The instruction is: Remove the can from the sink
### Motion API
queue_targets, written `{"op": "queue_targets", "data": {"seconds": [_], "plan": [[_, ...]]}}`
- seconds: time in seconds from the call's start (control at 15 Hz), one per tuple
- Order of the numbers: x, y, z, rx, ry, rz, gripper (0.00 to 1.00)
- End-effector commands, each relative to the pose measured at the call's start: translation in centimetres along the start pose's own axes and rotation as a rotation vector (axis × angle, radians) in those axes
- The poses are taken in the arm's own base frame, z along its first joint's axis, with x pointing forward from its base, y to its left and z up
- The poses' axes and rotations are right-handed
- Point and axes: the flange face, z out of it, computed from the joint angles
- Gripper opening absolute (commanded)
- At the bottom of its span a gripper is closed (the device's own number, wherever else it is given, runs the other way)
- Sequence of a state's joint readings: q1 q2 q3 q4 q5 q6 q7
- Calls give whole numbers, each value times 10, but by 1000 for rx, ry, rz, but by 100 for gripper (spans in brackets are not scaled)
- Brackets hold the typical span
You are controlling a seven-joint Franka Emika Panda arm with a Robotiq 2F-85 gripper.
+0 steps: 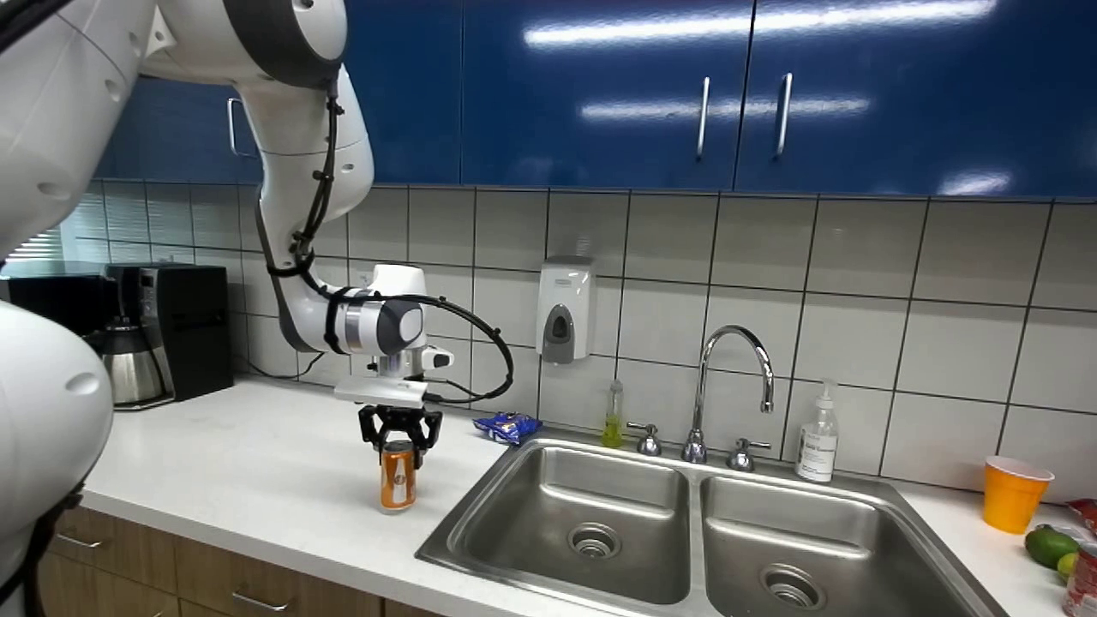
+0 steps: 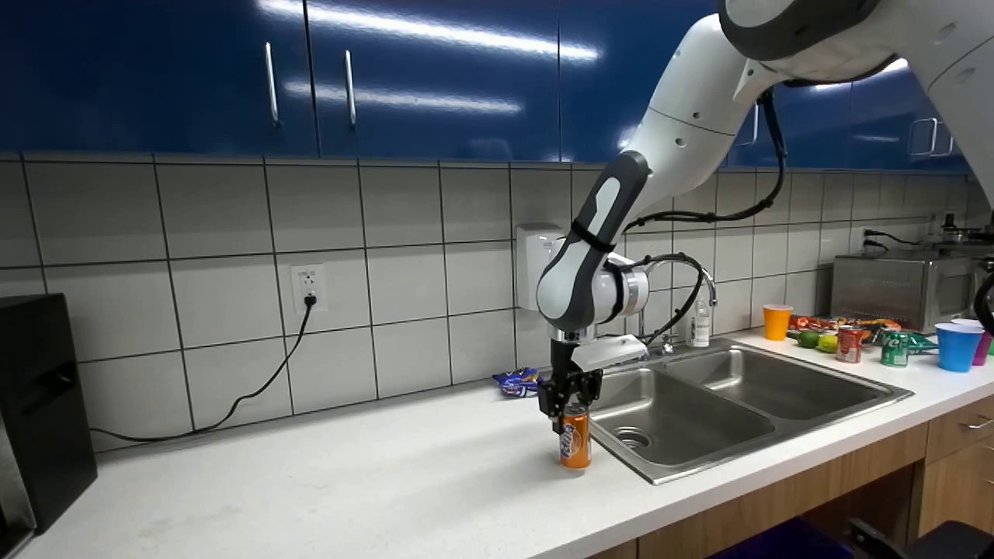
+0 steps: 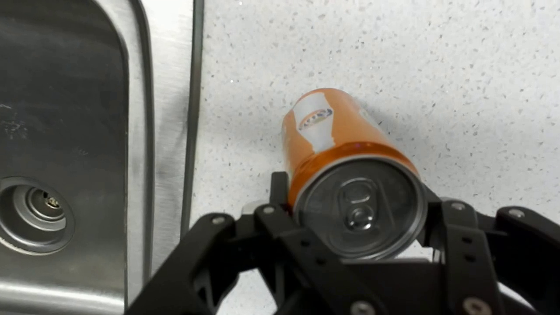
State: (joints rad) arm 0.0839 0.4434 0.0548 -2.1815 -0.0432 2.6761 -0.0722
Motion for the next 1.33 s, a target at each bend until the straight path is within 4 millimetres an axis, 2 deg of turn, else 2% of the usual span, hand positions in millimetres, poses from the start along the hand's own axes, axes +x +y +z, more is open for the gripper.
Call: {"op": "queue_targets", "data": {"seconds": [0.0, 0.47, 0.53, 0.73, 0.93, 1.27], "plan": [[2, -4, 0, -13, 15, -12, 38], [0, -4, 6, -15, 13, -11, 38], [0, -4, 6, -15, 11, -8, 81], [-1, -4, 7, -15, 10, -11, 99], [-2, -3, 5, -16, 10, -10, 100], [-5, -8, -13, -14, 16, -18, 100]]}}
